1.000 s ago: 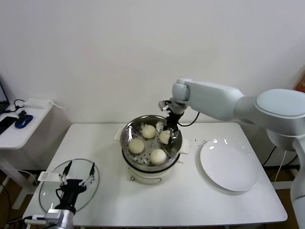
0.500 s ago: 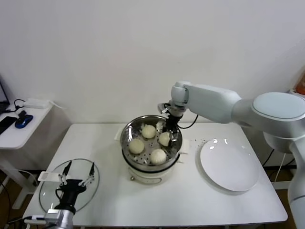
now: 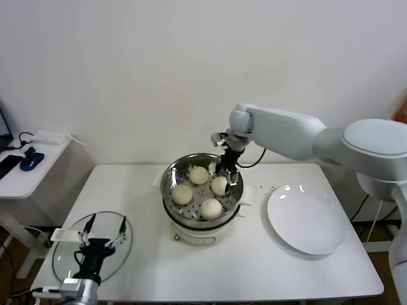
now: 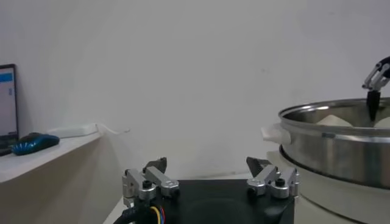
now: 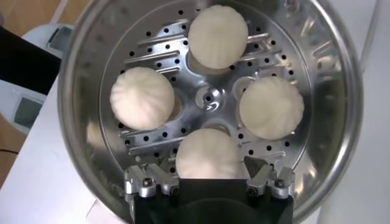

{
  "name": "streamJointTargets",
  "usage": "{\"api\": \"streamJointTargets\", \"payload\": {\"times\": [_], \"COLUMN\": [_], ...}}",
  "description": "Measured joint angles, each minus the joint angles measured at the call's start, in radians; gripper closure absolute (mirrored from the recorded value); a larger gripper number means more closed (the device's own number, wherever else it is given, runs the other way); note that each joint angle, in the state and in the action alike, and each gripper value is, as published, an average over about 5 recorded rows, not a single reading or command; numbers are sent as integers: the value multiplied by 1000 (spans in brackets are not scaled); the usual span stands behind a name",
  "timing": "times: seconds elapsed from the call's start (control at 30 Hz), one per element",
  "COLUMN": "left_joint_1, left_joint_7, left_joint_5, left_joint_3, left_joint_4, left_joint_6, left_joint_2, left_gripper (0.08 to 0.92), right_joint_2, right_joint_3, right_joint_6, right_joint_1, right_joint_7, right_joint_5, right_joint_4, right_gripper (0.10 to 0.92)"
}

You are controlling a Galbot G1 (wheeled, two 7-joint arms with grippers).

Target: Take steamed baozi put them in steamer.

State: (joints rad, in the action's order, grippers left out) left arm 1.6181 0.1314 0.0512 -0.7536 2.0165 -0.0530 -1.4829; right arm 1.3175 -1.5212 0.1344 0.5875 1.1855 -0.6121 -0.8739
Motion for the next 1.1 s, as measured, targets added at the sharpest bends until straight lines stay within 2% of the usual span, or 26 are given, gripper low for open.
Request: {"api": "streamJointTargets", "payload": {"times": [0.3,0.63,0.87,1.1], "left_joint_1": [-1,-9,4,20], "left_joint_7": [-7,-17,-19,-20], "left_joint_5": [-4,-15,-17,-30], "left_joint_3": [4,8,14,21], "left_joint_4": [15,38,58,73], "left_joint_6": [11,30,28,23], "left_joint_2": [-6,-14,-24,-38], "left_gripper": [177,177,177,177], "right_joint_2": [-88,-318,-523,-678], "right_joint_3": [0,121,347,718], "right_joint_6": [2,11,16,-14], "right_joint_1": [87,76,-87,-423], "right_joint_7": [-13,-106,-248,-424], "right_joint_5": [-40,-38,-24,13], "right_joint_4": [-113,-307,-440,-563], "right_gripper": [203,203,203,203]}}
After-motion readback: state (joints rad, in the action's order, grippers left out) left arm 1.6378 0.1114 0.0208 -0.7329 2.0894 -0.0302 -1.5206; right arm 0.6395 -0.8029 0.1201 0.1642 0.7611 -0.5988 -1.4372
